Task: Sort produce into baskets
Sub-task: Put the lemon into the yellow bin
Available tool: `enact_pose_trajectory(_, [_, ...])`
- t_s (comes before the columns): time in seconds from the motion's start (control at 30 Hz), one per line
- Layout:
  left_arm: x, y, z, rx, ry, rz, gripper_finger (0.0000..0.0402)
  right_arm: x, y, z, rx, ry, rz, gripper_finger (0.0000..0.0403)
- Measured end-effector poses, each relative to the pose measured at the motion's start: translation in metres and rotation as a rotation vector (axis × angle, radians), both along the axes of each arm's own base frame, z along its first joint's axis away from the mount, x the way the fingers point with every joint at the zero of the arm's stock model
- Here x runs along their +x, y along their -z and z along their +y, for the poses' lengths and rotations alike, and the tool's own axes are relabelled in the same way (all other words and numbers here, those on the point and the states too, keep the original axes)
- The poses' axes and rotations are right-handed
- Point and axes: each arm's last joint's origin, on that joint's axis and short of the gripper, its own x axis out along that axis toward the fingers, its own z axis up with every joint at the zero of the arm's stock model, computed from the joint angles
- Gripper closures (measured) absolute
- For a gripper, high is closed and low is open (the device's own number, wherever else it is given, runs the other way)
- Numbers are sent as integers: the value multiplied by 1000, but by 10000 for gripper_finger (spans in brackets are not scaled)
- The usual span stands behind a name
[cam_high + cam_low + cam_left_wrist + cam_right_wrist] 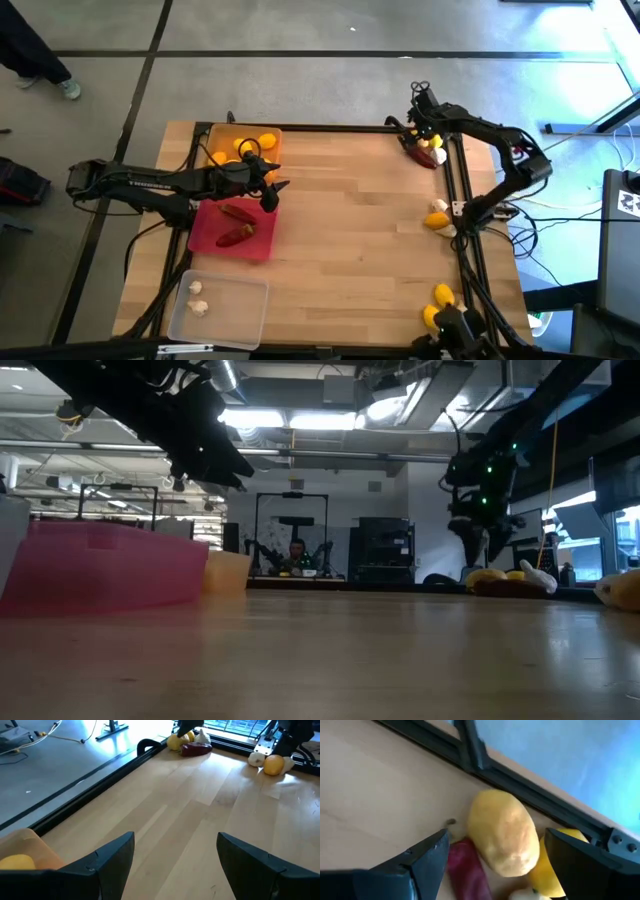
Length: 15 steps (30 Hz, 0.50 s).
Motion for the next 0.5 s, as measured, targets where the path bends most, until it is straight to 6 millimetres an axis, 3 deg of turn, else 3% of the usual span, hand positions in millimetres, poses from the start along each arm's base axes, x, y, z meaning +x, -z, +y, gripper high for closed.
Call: enact_pose_trajectory(0.5, [0,-1,0,-3,-2,-10,123,2,36,-12,96,-39,72,88])
